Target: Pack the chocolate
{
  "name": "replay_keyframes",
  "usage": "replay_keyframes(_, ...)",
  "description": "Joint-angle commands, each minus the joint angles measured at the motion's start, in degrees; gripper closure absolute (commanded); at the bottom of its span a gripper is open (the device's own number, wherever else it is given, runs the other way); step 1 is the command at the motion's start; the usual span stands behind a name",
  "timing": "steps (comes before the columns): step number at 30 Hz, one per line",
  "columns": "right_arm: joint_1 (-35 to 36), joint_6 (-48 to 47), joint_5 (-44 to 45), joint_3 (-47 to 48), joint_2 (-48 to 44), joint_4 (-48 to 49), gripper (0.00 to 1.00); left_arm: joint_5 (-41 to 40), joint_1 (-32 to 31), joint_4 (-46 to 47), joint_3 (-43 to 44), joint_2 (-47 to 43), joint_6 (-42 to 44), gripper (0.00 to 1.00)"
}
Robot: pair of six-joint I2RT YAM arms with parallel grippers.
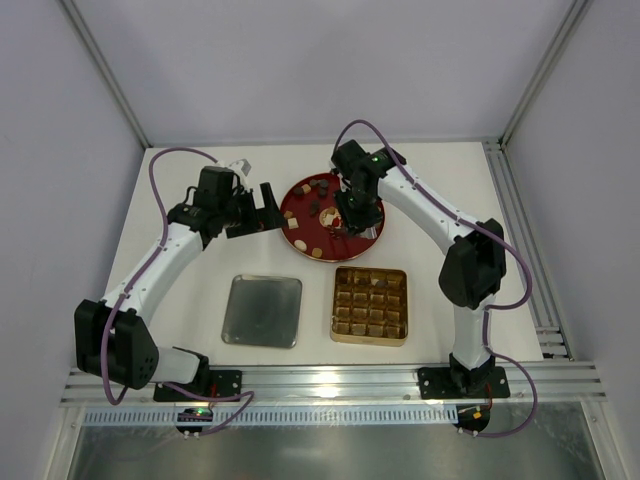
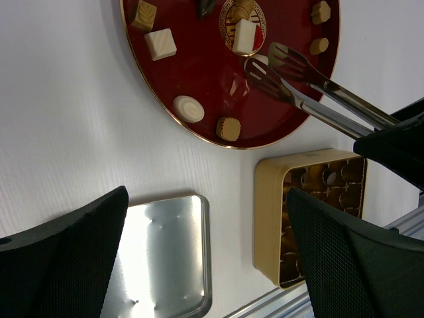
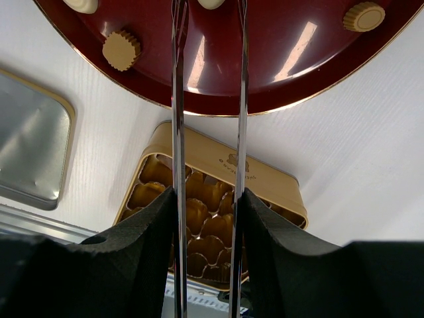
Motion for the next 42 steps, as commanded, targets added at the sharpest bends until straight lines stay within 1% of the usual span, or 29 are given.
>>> replay_keyframes(1,0.3,-0.6,0.4,1.9,-0.1,0.8,0.55,0.8,0.5,1.6,0.4,0.2,-0.3,0.0)
replay_keyframes(14,0.3,-0.8,0.4,2.1,0.9,0.8,0.56,0.7,0.5,1.8,0.4,0.3,-0.2,0.0)
replay_keyframes(15,0.3,-0.8,-1.3,2.4,1.0,0.9,0.55,0.6,0.5,1.7,0.4,0.2,-0.3,0.0)
replay_keyframes(17,0.3,-0.8,-1.4,2.5,1.1,0.8,0.56,0.5,0.5,1.7,0.4,0.2,-0.2,0.0)
replay_keyframes(19,0.3,-0.9,-1.4,2.4,0.9,0.6,0.58,0.4,0.5,1.7,0.3,0.2,-0.1,0.0)
replay_keyframes(25,0.3,-0.9,-1.0,2.3,0.2,0.2,0.59,0.6,0.5,1.7,0.3,0.2,-0.3,0.0)
replay_keyframes(26,0.2,-0.9,-1.0,2.3,0.1,0.2,0.62,0.5,0.5,1.7,0.4,0.3,-0.3,0.0)
replay_keyframes(32,0.3,-0.7,-0.5,4.0,-0.1,-0.5,0.66,0.4,0.5,1.6,0.3,0.3,-0.2,0.01)
replay_keyframes(38,0.1,-0.5,-0.5,5.4,-0.6,-0.7,0.67,0.4,0.5,1.6,0.3,0.1,-0.2,0.0)
replay_keyframes(39,0.1,-0.5,1.2,5.6,-0.7,-0.8,0.67,0.3,0.5,1.5,0.3,0.2,-0.2,0.0)
replay_keyframes(42,-0.2,-0.5,1.2,5.6,-0.9,-0.7,0.67,0.4,0.5,1.6,0.3,0.2,-0.2,0.0)
